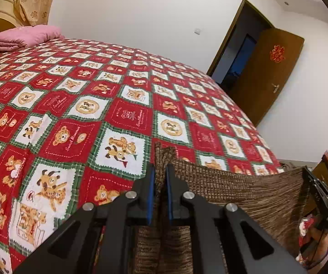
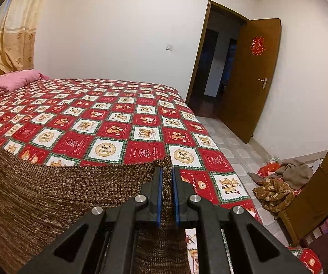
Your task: Fold small clothes
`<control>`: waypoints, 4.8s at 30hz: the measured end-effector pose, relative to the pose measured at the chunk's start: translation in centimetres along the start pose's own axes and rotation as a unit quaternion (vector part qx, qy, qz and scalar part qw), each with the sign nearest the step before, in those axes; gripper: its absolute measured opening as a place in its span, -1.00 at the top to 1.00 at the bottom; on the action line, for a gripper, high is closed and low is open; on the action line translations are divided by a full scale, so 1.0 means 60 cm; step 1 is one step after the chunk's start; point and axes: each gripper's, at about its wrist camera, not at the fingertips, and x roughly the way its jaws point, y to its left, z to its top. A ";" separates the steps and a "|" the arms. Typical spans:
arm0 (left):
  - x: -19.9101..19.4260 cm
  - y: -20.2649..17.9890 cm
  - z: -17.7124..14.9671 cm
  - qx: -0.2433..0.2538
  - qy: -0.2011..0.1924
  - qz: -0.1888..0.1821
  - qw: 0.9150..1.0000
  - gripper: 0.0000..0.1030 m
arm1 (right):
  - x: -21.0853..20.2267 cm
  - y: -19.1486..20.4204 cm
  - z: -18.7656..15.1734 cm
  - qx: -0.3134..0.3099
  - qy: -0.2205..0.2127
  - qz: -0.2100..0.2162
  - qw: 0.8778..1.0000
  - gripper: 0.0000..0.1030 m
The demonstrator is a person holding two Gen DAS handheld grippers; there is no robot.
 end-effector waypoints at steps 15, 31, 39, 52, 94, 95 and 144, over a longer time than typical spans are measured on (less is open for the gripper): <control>0.077 -0.020 -0.020 0.044 0.041 0.107 0.992 0.81 | 0.105 0.000 -0.036 -0.011 0.068 -0.004 0.998 0.86; 0.114 -0.012 -0.035 0.046 0.077 0.201 0.976 -0.06 | 0.161 -0.003 -0.058 -0.003 0.147 0.022 0.989 0.71; 0.053 0.025 -0.025 -0.007 0.063 0.228 0.972 -0.66 | 0.075 -0.095 -0.057 0.139 0.065 -0.043 0.987 -0.26; -0.022 -0.127 -0.156 0.127 0.073 0.151 0.978 -0.66 | -0.088 0.112 -0.121 0.034 0.081 0.129 0.988 -0.22; -0.188 -0.011 -0.313 -0.152 0.025 -0.023 0.988 -0.61 | -0.181 0.237 -0.235 0.037 0.098 0.207 0.973 -0.05; -0.184 -0.008 -0.308 -0.164 0.020 -0.034 0.986 -0.61 | -0.180 0.237 -0.235 0.038 0.097 0.208 0.973 -0.05; -0.077 0.005 -0.206 -0.143 0.015 -0.039 0.989 0.69 | -0.167 0.306 -0.214 0.062 0.126 0.308 0.941 0.45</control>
